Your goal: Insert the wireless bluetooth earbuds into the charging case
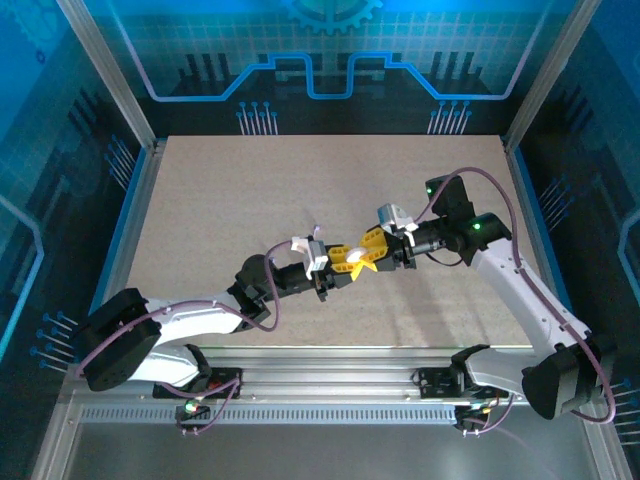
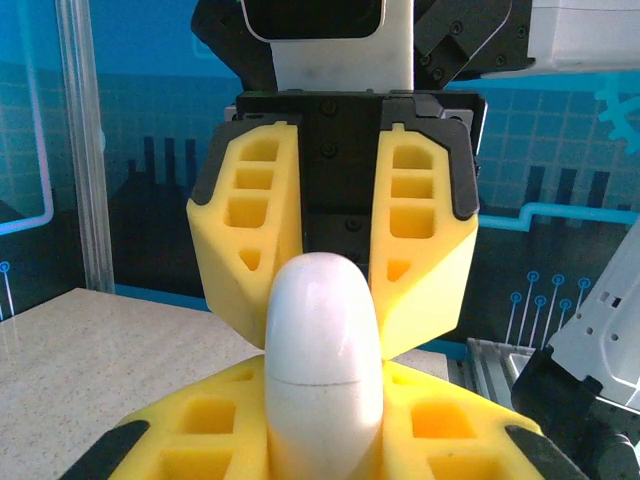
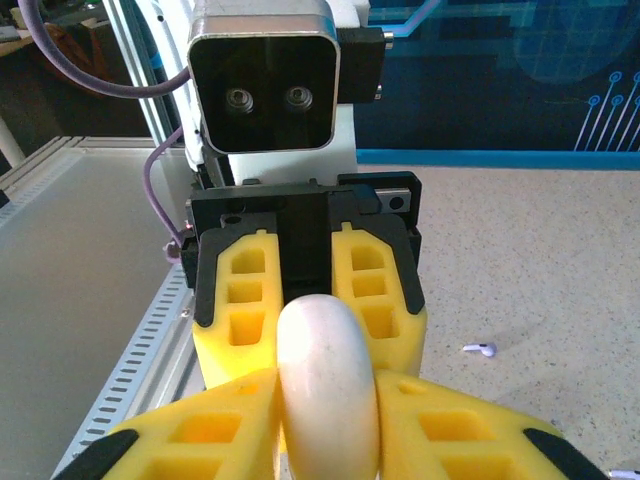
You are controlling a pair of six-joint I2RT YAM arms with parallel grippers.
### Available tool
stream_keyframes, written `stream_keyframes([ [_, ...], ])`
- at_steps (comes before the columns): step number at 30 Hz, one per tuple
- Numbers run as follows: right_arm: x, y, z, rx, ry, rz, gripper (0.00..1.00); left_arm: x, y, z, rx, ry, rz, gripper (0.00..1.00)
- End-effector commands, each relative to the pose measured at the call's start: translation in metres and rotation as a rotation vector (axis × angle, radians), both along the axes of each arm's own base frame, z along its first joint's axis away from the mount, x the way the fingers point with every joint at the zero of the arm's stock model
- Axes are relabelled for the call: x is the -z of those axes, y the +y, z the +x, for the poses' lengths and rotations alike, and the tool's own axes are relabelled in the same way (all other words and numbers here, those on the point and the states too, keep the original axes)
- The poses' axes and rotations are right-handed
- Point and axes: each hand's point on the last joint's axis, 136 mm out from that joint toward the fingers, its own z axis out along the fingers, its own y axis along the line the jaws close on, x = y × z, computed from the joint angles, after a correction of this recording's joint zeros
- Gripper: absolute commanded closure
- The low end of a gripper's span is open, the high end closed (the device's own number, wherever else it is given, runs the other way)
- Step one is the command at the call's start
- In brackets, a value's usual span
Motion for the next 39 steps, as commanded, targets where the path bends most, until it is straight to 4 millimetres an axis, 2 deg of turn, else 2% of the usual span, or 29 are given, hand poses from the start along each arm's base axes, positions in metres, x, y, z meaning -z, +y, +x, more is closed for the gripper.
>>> stream_keyframes([
  [1, -0.003, 0.002, -0.007, -0.025, 0.001, 0.001, 0.77, -0.023, -0.002, -0.002, 0.023, -0.049, -0.052, 0.82],
  [6, -0.003, 0.001, -0.007, -0.015, -0.018, -0.011, 0.85, -0.022, -0.003, -0.001, 0.022, -0.051, -0.05, 0.81],
  [11, -0.003, 0.0, -0.006, -0.005, -0.031, -0.016, 0.85, -0.022, -0.002, 0.0, 0.014, -0.051, -0.051, 0.75],
  [16, -0.003, -0.001, -0.005, 0.008, -0.05, -0.023, 0.88, -0.016, 0.0, 0.001, -0.005, -0.045, -0.048, 0.62],
  [20, -0.004, -0.003, -0.004, 0.024, -0.059, -0.025, 0.88, -0.012, 0.003, 0.003, -0.024, -0.037, -0.043, 0.59],
  [27, -0.001, -0.011, 0.002, 0.077, -0.062, -0.039, 0.88, -0.002, 0.006, 0.008, -0.062, -0.031, -0.022, 0.43],
  [31, 0.006, -0.017, 0.006, 0.106, -0.033, -0.061, 0.88, 0.003, 0.012, 0.012, -0.104, -0.027, -0.016, 0.34],
  [39, 0.042, -0.034, 0.026, 0.206, 0.083, -0.168, 0.87, 0.017, 0.024, 0.025, -0.213, 0.007, 0.059, 0.3],
])
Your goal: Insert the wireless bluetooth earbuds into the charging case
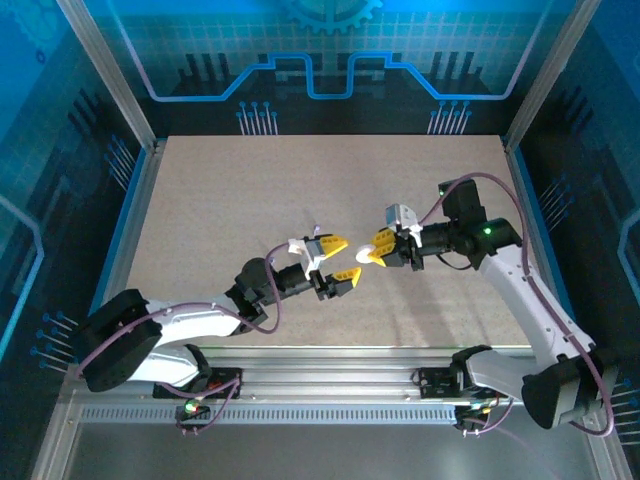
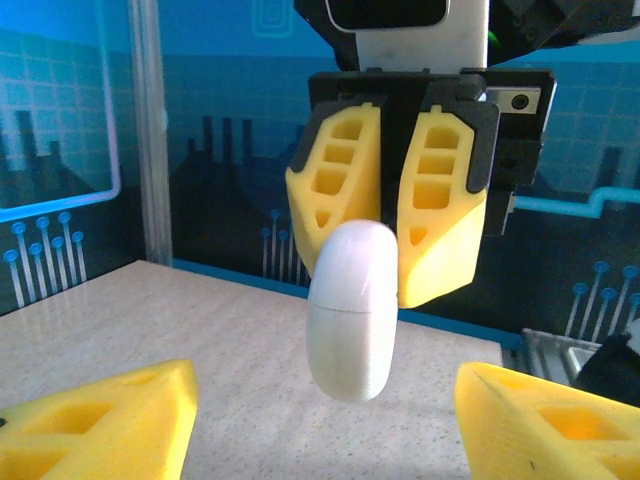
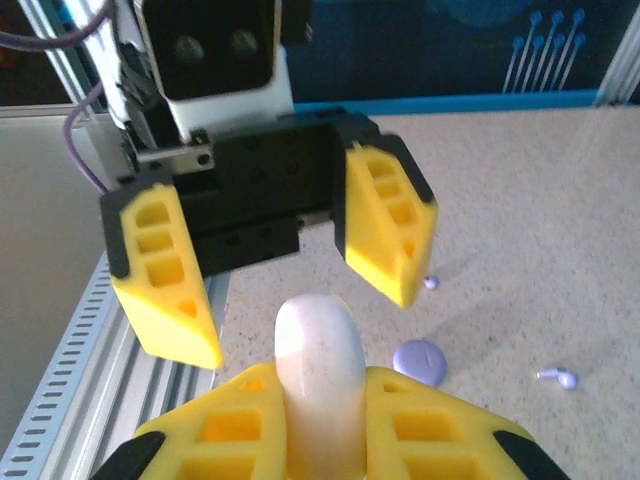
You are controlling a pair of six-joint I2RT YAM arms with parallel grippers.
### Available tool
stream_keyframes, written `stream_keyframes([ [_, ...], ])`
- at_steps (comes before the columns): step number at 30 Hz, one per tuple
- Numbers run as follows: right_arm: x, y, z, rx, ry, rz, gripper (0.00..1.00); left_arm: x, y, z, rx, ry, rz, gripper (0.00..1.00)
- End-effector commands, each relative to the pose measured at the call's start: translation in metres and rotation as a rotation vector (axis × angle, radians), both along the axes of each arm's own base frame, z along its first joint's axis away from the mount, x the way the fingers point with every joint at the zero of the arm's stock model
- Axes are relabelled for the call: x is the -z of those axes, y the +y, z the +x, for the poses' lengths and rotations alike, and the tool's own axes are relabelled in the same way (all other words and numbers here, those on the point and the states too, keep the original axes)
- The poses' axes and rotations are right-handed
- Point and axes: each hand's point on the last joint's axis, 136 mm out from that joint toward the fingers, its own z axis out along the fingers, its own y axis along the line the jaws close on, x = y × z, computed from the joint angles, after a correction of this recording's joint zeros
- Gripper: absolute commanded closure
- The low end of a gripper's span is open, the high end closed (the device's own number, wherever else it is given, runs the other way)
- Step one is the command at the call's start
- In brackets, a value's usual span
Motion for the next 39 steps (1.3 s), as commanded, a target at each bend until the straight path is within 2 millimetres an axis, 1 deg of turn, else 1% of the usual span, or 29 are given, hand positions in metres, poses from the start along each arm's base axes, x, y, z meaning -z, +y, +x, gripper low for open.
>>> stream_keyframes([
  [1, 0.028, -0.011, 0.009, 0.068, 0.114, -0.075, 0.88, 0.0, 0.011, 0.008, -0.084, -0.011, 0.032, 0.3],
  [6, 0.061, -0.024, 0.035, 0.199, 0.247, -0.164, 0.88, 0.011, 0.021, 0.016, -0.156, 0.031, 0.08, 0.3],
  [11, 0.086, -0.039, 0.057, 0.312, 0.343, -0.226, 0.88, 0.017, 0.029, 0.021, -0.208, 0.055, 0.116, 0.3],
  [18, 0.121, -0.064, 0.091, 0.475, 0.506, -0.295, 0.88, 0.035, 0.043, 0.04, -0.344, 0.135, 0.214, 0.3],
  [24, 0.151, -0.086, 0.117, 0.6, 0.611, -0.366, 0.88, 0.043, 0.05, 0.045, -0.383, 0.17, 0.24, 0.3],
  [30, 0.18, -0.106, 0.136, 0.664, 0.744, -0.453, 0.88, 0.045, 0.053, 0.048, -0.402, 0.175, 0.242, 0.3],
  [32, 0.186, -0.113, 0.141, 0.689, 0.785, -0.462, 0.88, 0.044, 0.054, 0.05, -0.411, 0.175, 0.241, 0.3],
  [39, 0.205, -0.128, 0.154, 0.74, 0.896, -0.492, 0.88, 0.046, 0.054, 0.053, -0.417, 0.178, 0.243, 0.3],
])
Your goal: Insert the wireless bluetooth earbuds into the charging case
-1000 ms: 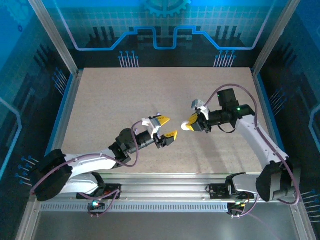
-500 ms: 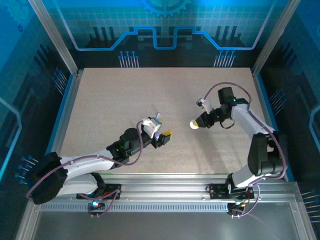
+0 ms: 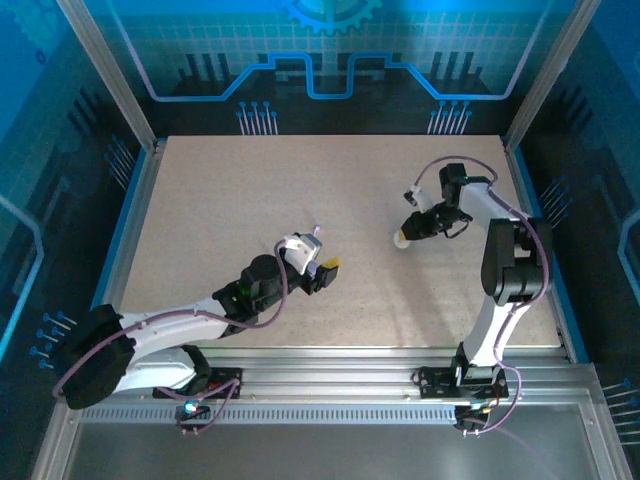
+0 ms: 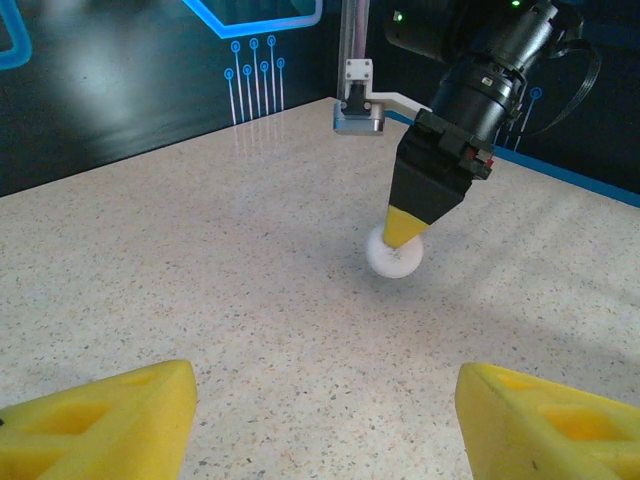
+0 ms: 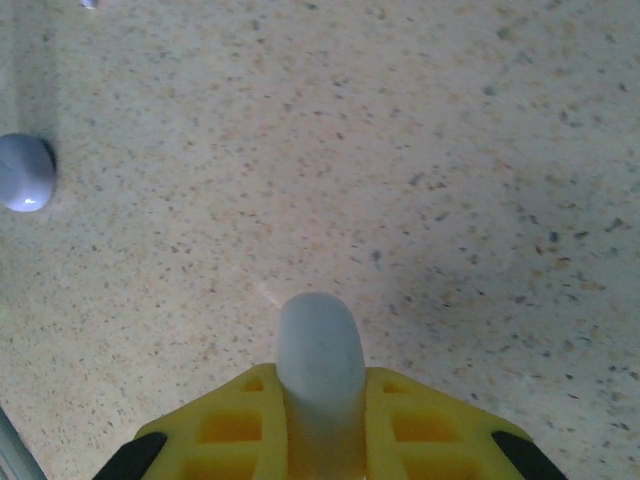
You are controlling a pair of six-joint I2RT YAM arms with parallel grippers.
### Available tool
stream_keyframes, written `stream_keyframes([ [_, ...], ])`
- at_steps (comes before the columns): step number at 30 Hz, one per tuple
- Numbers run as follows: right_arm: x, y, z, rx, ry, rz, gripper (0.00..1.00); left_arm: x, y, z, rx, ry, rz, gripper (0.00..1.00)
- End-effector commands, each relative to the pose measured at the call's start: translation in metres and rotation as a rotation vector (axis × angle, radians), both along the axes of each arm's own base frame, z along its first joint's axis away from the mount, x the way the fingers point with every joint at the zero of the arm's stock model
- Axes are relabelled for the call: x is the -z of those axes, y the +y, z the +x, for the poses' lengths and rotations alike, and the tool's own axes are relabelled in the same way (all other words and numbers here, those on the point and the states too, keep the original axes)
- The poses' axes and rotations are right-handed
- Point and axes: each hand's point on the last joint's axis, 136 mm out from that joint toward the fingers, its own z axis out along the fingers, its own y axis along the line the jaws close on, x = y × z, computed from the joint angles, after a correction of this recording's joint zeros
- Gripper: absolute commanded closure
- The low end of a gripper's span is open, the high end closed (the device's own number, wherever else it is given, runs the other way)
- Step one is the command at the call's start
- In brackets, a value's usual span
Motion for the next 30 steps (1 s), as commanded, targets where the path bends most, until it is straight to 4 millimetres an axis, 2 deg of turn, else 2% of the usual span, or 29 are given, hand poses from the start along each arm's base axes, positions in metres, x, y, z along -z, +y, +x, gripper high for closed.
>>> stream_keyframes([
  [1, 0.005, -0.009, 0.001, 0.046, 0.081, -0.012, 0.88, -0.021, 0.001, 0.008, -0.027, -0.029, -0.039, 0.3],
  [15, 0.028, -0.025, 0.008, 0.089, 0.189, -0.065, 0.85, -0.02, -0.01, 0.015, -0.006, -0.007, -0.053, 0.3],
  [23, 0.041, -0.033, 0.004, 0.102, 0.22, -0.097, 0.84, -0.018, -0.011, 0.015, 0.0, -0.004, -0.042, 0.3],
  [30, 0.041, -0.038, 0.009, 0.146, 0.206, -0.094, 0.72, -0.019, -0.011, 0.015, -0.002, -0.003, -0.047, 0.3],
])
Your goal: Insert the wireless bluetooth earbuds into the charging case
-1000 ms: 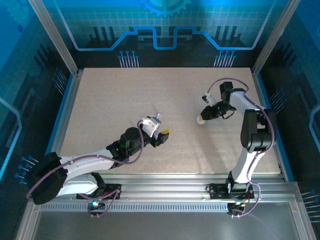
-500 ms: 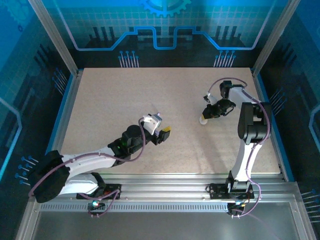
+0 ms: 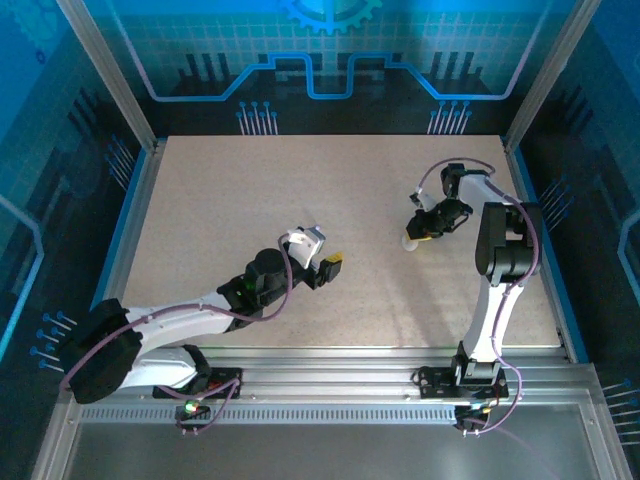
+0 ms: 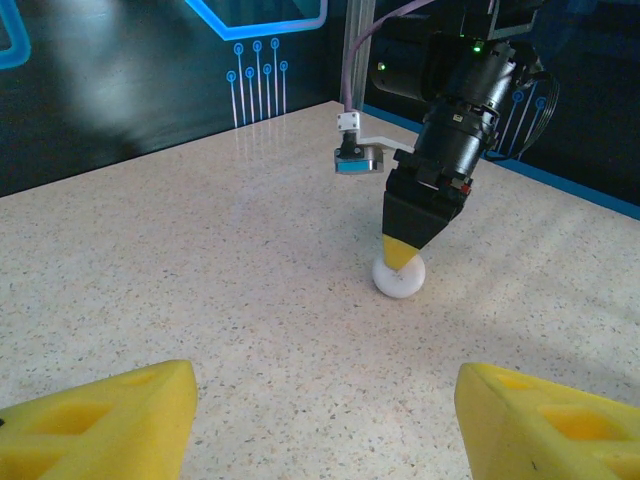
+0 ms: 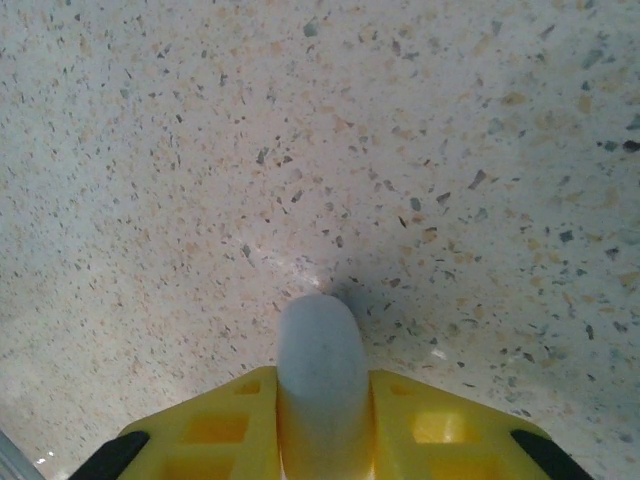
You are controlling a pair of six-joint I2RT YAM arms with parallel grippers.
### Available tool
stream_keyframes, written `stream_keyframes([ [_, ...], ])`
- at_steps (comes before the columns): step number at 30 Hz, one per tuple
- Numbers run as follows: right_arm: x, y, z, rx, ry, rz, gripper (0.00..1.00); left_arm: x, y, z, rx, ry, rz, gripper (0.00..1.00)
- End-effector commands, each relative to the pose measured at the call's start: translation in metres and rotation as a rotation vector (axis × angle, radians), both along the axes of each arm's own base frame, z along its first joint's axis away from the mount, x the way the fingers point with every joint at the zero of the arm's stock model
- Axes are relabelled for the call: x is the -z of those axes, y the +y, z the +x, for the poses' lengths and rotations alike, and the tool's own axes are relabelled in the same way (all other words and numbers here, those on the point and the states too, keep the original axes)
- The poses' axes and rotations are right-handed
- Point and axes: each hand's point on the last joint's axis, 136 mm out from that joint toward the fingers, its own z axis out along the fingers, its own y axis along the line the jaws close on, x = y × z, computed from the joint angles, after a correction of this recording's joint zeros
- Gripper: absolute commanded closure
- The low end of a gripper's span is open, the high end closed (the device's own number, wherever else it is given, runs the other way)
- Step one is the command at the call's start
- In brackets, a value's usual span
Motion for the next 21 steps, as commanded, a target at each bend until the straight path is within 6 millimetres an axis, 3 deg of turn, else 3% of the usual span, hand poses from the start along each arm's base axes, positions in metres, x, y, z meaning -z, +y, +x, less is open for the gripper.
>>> stream_keyframes([
  [1, 0.008, -0.013, 0.0, 0.046, 0.023, -0.03, 0.7, -0.014, -0.005, 0.004, 0.008, -0.014, -0.034, 0.3],
  [13, -0.022, -0.023, 0.017, 0.096, -0.09, -0.073, 0.47, -0.02, -0.005, 0.006, 0.002, 0.003, -0.033, 0.3],
  [21, -0.051, -0.02, 0.024, 0.134, -0.175, -0.068, 0.43, -0.021, -0.003, 0.006, -0.011, 0.04, -0.036, 0.29],
])
